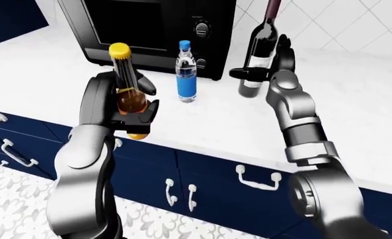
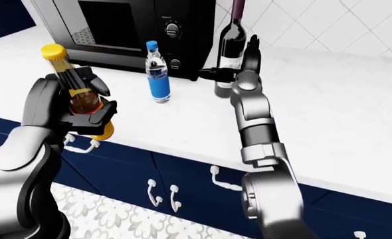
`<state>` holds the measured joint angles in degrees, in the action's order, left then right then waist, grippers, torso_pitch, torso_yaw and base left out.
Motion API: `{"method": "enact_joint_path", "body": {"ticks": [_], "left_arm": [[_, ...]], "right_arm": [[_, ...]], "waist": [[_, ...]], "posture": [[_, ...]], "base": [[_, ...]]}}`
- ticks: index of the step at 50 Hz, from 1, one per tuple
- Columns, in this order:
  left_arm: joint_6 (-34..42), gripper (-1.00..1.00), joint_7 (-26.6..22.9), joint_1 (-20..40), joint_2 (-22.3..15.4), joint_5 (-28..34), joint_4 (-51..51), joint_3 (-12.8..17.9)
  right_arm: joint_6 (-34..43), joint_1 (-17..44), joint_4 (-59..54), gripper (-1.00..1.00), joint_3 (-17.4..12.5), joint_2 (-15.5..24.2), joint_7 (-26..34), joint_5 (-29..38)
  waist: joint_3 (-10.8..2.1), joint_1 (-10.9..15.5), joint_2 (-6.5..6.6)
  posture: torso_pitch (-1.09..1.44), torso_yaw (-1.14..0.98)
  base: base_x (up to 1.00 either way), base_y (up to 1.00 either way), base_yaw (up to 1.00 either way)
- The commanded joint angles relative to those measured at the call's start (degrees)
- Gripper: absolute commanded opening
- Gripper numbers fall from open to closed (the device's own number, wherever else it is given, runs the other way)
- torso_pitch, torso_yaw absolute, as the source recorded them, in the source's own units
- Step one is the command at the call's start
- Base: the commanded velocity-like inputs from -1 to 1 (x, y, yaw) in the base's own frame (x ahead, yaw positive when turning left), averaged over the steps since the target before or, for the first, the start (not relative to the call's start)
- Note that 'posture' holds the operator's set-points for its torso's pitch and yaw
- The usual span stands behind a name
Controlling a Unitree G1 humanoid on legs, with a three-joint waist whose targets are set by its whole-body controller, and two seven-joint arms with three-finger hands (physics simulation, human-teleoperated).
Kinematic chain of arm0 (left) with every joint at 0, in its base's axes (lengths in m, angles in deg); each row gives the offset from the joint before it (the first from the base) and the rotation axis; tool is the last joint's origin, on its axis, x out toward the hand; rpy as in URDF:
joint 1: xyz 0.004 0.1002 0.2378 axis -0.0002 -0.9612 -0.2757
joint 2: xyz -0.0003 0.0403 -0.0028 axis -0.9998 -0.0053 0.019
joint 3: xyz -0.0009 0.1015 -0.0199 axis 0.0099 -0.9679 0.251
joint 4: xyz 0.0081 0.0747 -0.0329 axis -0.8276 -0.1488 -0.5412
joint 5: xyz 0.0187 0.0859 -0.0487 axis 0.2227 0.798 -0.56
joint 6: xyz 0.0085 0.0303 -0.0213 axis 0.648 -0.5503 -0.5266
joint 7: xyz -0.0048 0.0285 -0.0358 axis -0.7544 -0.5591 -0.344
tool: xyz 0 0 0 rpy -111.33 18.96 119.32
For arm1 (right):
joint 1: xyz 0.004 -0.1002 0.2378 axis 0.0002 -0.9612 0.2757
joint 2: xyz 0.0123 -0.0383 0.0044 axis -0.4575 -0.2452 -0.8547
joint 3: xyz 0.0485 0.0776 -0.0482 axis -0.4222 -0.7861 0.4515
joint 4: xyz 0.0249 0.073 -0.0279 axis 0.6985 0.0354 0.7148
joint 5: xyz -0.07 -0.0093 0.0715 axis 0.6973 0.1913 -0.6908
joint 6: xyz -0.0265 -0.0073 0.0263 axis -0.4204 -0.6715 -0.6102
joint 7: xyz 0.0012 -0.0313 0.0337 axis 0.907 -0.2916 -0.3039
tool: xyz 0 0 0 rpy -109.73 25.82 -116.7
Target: Move the drinks to the dining counter.
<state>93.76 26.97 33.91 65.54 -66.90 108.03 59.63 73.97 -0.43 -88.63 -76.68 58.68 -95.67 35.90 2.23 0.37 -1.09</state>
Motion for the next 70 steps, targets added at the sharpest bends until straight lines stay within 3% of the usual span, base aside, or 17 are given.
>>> {"method": "enact_joint_path", "body": {"ticks": [1,6,15,32,40,46,48,49,70], "left_arm": [[-3.1,-1.0,0.6,1.9,-0.5,0.1,2.1,0.5],[-3.9,-1.0,0.8,1.7,-0.6,-0.2,1.6,0.6],[-3.7,-1.0,1.1,1.5,-1.0,-0.8,2.0,0.9],[-2.9,-1.0,1.2,1.3,-1.2,-1.6,3.3,1.3],[-2.8,-1.0,1.4,1.2,-1.4,-2.0,3.6,1.5],[-2.4,-1.0,1.5,1.2,-1.5,-2.2,4.1,1.2],[-2.9,-1.0,1.6,0.9,-1.3,-2.1,3.8,1.0],[-2.7,-1.0,1.6,0.9,-1.3,-2.1,4.0,0.9],[5.3,-1.0,0.5,8.5,-4.1,-2.1,6.1,1.7]], "right_arm": [[-2.8,2.9,1.1,1.0,-0.2,0.6,0.2,0.7],[-4.8,4.2,-2.4,1.0,-0.1,0.5,0.1,1.2],[-5.3,4.0,-3.8,0.4,-0.3,0.7,0.1,1.4],[-7.6,4.6,-8.1,0.07,-0.5,1.2,-0.2,2.0],[-6.0,5.0,-7.2,-0.22,-0.5,1.6,-1.2,2.3],[-5.0,5.2,-6.7,-0.54,-0.7,2.3,-1.2,2.5],[-3.8,4.7,-5.0,-0.91,-0.8,2.8,-1.0,2.5],[-3.1,4.5,-3.9,-1.0,-0.9,3.0,-1.0,2.5],[21.2,-7.3,36.6,-1.0,-2.9,6.6,5.2,0.1]], "waist": [[-1.88,0.0,0.08],[-1.91,0.0,0.1],[-2.02,0.1,0.11],[-2.38,0.1,0.07],[-2.51,0.2,-0.06],[-2.48,0.4,-0.19],[-2.43,0.5,-0.26],[-2.39,0.5,-0.31],[-0.64,0.4,-0.47]], "posture": [[0.0,0.0],[0.0,0.0],[0.0,0.0],[0.0,0.0],[0.0,0.0],[0.0,0.0],[0.0,0.0],[0.0,0.0],[0.0,0.0]], "base": [[0.0,0.0,0.0],[0.0,0.0,0.0],[0.0,0.0,0.0],[0.0,0.0,0.0],[0.0,0.0,0.0],[0.0,0.0,0.0],[0.0,0.0,0.0],[0.0,0.0,0.0],[0.0,0.0,0.0]]}}
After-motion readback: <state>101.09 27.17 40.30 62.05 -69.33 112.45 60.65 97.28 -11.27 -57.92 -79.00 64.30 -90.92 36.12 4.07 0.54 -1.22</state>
